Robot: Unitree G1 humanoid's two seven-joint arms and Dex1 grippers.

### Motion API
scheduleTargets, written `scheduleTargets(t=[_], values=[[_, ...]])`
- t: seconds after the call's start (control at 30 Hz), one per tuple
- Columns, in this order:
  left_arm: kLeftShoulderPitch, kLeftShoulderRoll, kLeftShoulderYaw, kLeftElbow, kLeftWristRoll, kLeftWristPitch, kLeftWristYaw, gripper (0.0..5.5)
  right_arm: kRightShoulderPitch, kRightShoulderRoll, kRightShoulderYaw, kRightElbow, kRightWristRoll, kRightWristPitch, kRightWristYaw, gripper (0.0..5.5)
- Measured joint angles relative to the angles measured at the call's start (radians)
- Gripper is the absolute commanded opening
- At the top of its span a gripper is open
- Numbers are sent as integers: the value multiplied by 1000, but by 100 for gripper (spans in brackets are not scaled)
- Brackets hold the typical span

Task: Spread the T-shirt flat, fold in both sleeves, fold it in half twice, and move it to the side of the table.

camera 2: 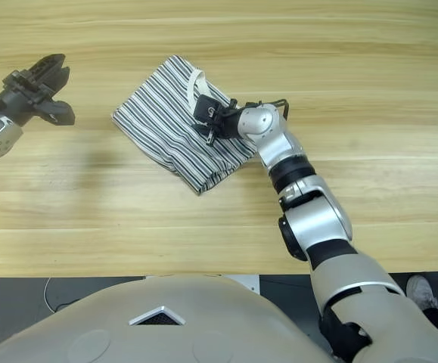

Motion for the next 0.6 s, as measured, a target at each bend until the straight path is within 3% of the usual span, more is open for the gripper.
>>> scheduleTargets(t=[0.17,0.27,0.37,0.43,0.53,0.6], values=[[15,0,7,-18,-3,1,0,147,151,140,-75,-319,154,424,-69,139],[26,4,17,-30,-25,0,-7,147,171,350,-237,-391,308,681,-318,139],[37,35,27,-30,-40,1,-18,147,161,359,-427,-349,405,675,-570,139],[37,35,28,-29,-41,1,-22,147,158,359,-484,-300,466,589,-645,139],[37,35,28,-28,-41,1,-37,147,155,359,-501,-319,507,590,-718,139],[33,34,31,-26,-44,2,-60,147,153,357,-468,-475,548,722,-731,139]])
